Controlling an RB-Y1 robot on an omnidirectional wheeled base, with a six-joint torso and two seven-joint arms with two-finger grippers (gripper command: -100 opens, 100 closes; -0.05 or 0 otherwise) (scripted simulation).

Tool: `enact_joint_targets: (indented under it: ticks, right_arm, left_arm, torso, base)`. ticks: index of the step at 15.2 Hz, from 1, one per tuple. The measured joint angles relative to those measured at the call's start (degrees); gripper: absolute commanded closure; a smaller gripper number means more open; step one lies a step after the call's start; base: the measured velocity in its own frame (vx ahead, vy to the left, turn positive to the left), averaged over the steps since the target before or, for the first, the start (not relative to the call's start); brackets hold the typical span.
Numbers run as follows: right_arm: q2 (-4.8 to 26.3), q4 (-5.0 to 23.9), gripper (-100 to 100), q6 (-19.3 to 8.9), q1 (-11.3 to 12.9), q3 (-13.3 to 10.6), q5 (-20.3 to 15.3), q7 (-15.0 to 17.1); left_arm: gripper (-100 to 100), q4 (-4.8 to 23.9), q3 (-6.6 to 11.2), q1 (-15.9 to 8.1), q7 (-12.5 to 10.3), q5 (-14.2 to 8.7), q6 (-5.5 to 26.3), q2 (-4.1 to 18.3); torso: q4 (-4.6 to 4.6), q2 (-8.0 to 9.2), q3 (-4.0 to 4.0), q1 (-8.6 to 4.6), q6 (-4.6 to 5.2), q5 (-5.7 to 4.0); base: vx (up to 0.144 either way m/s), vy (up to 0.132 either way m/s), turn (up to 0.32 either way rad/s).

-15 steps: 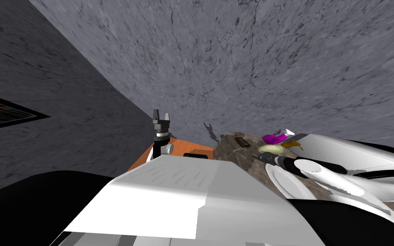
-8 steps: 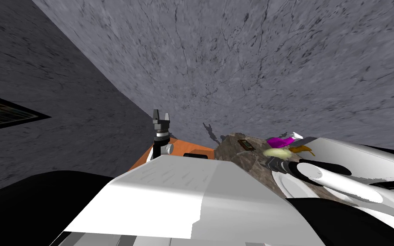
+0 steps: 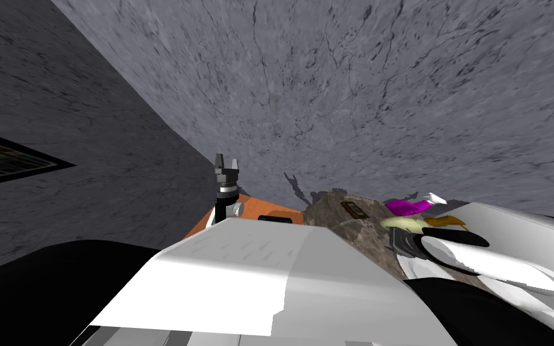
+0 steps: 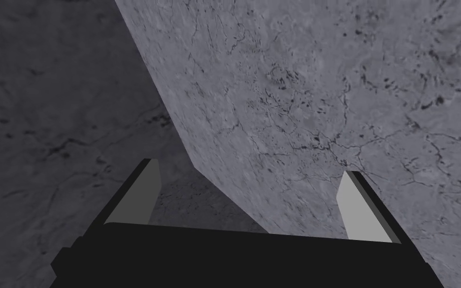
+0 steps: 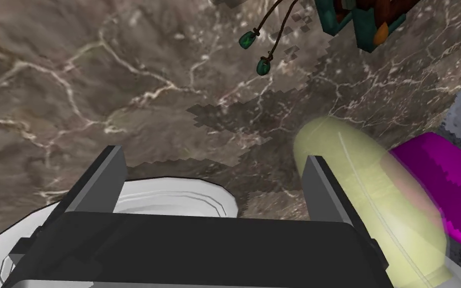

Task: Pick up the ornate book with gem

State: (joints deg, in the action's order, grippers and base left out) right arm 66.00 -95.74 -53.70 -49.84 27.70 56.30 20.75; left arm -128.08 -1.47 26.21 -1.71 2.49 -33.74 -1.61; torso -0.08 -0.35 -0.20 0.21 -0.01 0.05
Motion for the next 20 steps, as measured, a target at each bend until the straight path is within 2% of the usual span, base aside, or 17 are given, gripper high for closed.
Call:
enact_joint_targets:
  ticks: [9,20]
  right_arm:
    - [7.1,-4.4,-100,3.7,-11.3,-2.1,-8.8,-5.9]
    - [15.0,-8.2,-100,9.5,-24.3,-5.3,-19.7,-13.2]
  left_arm:
    - [0,0.0,0.0,0.0,0.0,0.0,0.0,0.0]
    - [0,0.0,0.0,0.0,0.0,0.0,0.0,0.0]
  torso:
    - [0.01,0.03,0.01,-0.08,0.0,-0.02]
    - [0.02,0.09,0.05,-0.15,-0.01,-0.05]
  base:
    - [0.056,0.031,0.042]
    - [0.047,0.017,0.044]
